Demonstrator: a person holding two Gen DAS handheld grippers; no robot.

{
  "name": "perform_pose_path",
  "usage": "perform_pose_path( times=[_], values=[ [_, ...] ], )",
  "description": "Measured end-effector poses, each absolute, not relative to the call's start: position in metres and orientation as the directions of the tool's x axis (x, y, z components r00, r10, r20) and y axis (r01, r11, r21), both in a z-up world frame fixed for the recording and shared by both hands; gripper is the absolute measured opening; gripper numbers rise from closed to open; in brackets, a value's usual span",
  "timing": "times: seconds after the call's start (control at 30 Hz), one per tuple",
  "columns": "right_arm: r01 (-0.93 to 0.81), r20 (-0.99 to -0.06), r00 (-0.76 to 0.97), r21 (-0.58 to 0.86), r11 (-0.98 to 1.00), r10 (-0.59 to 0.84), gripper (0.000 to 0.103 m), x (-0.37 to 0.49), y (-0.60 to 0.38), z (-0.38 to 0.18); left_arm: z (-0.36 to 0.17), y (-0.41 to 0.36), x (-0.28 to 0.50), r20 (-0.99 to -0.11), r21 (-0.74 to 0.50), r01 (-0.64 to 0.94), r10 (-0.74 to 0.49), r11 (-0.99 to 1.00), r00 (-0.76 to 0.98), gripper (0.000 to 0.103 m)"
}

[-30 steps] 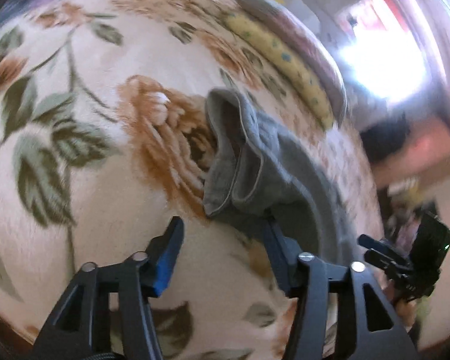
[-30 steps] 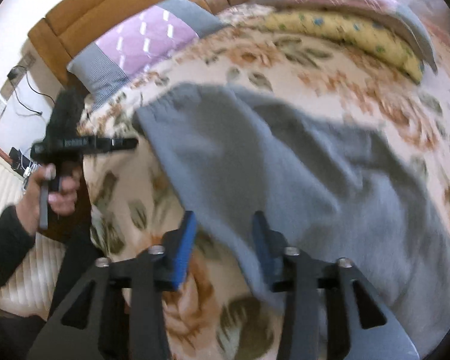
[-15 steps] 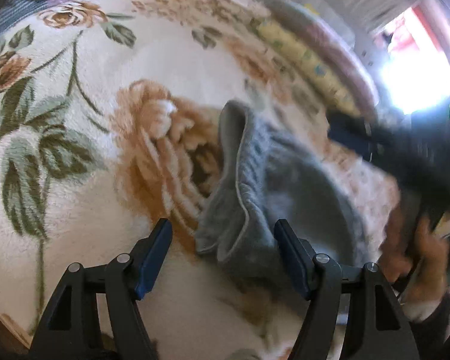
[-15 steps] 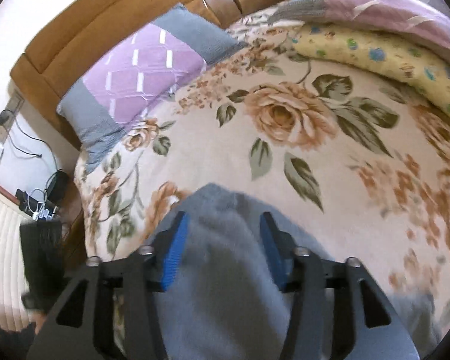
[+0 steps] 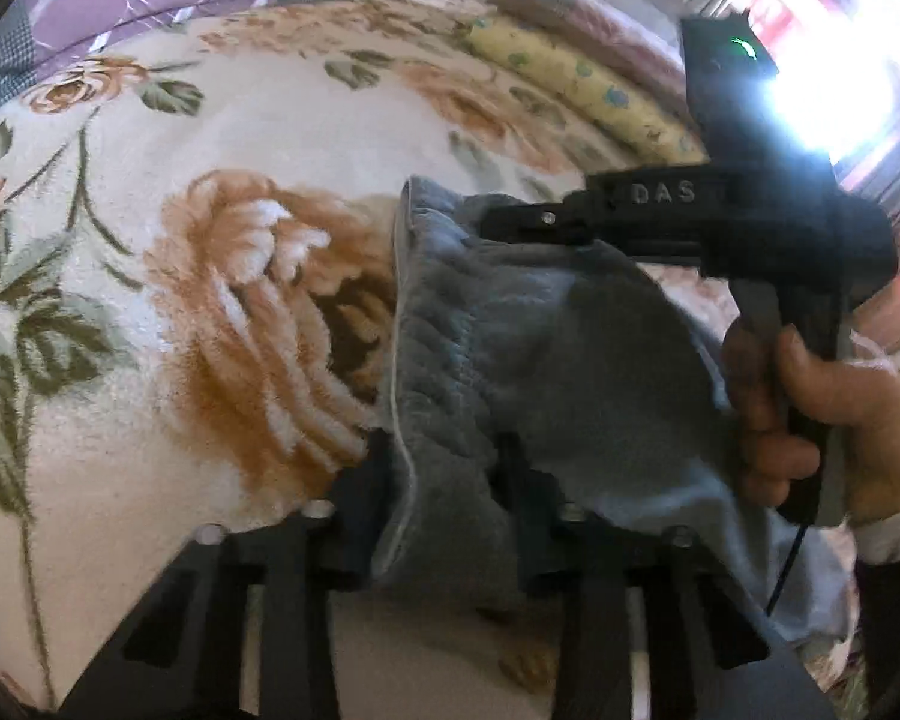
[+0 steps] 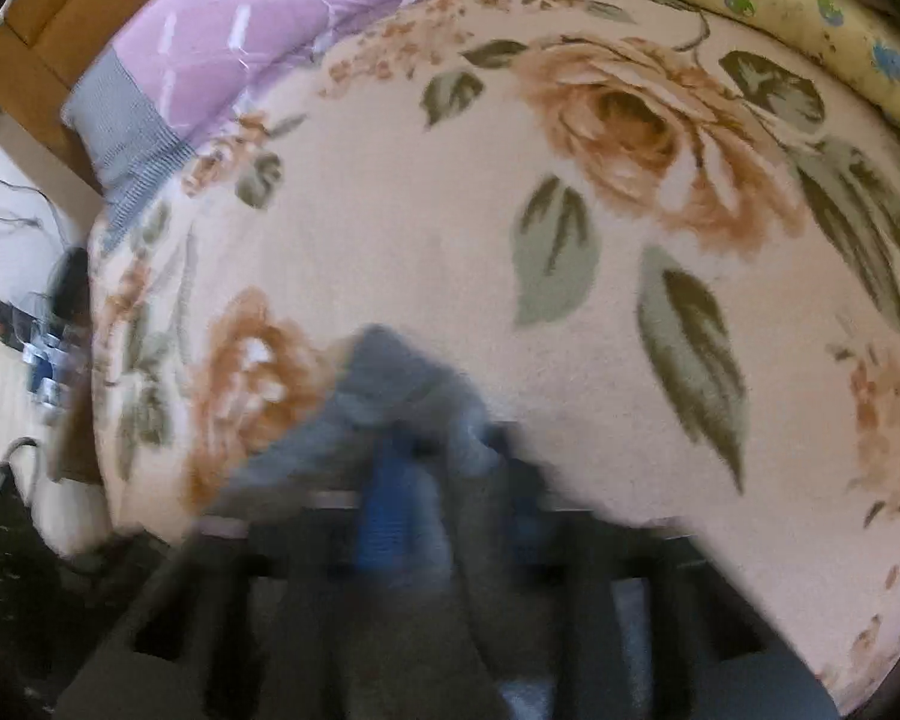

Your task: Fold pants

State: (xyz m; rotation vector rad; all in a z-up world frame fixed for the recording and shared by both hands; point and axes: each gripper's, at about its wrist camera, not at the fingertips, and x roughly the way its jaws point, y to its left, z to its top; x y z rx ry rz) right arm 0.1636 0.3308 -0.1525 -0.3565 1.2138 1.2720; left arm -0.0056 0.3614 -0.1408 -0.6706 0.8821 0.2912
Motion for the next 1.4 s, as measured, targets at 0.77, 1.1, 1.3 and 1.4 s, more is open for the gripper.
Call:
perform_pose_path(
  times=[0.77, 1.1, 1.3, 1.4],
  values=[
    [-0.772, -0.672, -0.152, 0.538, 0.338, 0.724, 0.016, 0.118, 0.275, -0.110, -0.081, 0.372, -0.109, -0.791, -0.340, -0.534, 0.072, 0.774, 0.607, 0.033],
    [-0.689, -0.584, 0.046, 0.569, 0.449, 0.811, 0.048, 0.101, 0.080, -0.073, -0.036, 0.332, -0.081, -0.748, -0.319, -0.421, 0.048, 0.849, 0.663, 0.040],
    [-0.612, -0.622, 0.162, 0.546, 0.572, 0.766, 0.048, 0.081, -0.037, -0.084, -0.027, 0.260, -0.043, -0.747, -0.294, -0.234, -0.070, 0.927, 0.661, 0.041],
    [-0.557, -0.637, 0.234, 0.532, 0.638, 0.735, 0.048, 0.075, -0.096, -0.089, -0.027, 0.219, -0.026, -0.760, -0.270, -0.127, -0.131, 0.954, 0.636, 0.043]
  ],
)
